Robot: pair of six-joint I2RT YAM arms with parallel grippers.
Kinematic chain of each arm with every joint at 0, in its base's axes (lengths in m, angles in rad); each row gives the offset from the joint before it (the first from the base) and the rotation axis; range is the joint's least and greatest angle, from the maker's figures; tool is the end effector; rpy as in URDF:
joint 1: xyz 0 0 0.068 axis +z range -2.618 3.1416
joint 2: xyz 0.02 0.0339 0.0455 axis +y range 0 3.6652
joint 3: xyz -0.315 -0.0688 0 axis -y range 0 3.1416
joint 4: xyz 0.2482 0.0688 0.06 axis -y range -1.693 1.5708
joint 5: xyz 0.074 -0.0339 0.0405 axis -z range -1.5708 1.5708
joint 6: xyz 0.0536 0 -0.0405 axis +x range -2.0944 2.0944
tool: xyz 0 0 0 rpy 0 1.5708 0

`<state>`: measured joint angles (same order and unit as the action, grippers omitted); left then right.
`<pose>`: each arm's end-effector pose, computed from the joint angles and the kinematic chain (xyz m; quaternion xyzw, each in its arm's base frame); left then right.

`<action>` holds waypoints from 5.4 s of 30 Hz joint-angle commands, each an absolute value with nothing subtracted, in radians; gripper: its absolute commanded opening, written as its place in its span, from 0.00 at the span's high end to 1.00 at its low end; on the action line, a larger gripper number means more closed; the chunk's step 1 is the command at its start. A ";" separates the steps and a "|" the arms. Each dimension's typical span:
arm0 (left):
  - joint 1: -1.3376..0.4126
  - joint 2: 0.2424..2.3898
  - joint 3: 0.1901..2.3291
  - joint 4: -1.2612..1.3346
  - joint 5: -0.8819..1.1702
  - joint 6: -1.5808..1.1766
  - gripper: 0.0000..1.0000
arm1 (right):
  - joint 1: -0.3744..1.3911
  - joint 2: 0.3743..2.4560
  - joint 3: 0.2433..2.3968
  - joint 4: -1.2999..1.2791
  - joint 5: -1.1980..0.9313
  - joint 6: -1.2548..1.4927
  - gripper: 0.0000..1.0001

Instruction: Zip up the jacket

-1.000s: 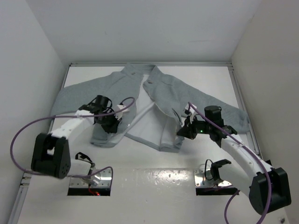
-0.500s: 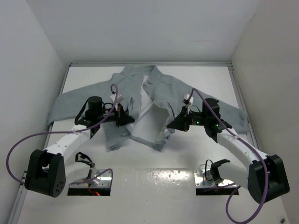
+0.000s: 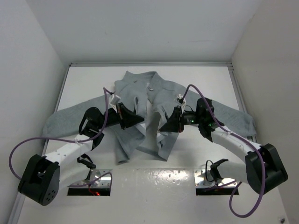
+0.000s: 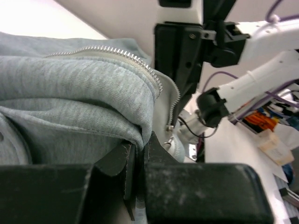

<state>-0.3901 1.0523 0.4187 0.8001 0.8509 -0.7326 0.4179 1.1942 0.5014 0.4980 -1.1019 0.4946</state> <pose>0.1764 -0.1161 0.3066 0.2102 0.6334 -0.5958 0.4468 0.1906 0.1370 0.2751 -0.3069 0.6705 0.6014 0.3075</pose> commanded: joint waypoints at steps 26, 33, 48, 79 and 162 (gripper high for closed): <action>-0.515 1.069 0.410 1.043 0.881 -0.808 1.00 | 0.486 1.216 0.540 0.808 -1.146 0.713 1.00; -0.526 1.069 0.410 1.071 0.871 -0.818 1.00 | 0.495 1.233 0.548 0.813 -1.135 0.710 1.00; -0.503 1.069 0.400 1.025 0.850 -0.787 1.00 | 0.499 1.207 0.560 0.844 -1.184 0.713 1.00; -0.594 0.942 0.430 0.945 0.732 -0.848 1.00 | 0.468 1.216 0.541 0.735 -1.052 0.630 1.00; -0.624 0.983 0.425 0.802 0.719 -0.703 1.00 | 0.474 1.216 0.587 0.825 -1.083 0.692 1.00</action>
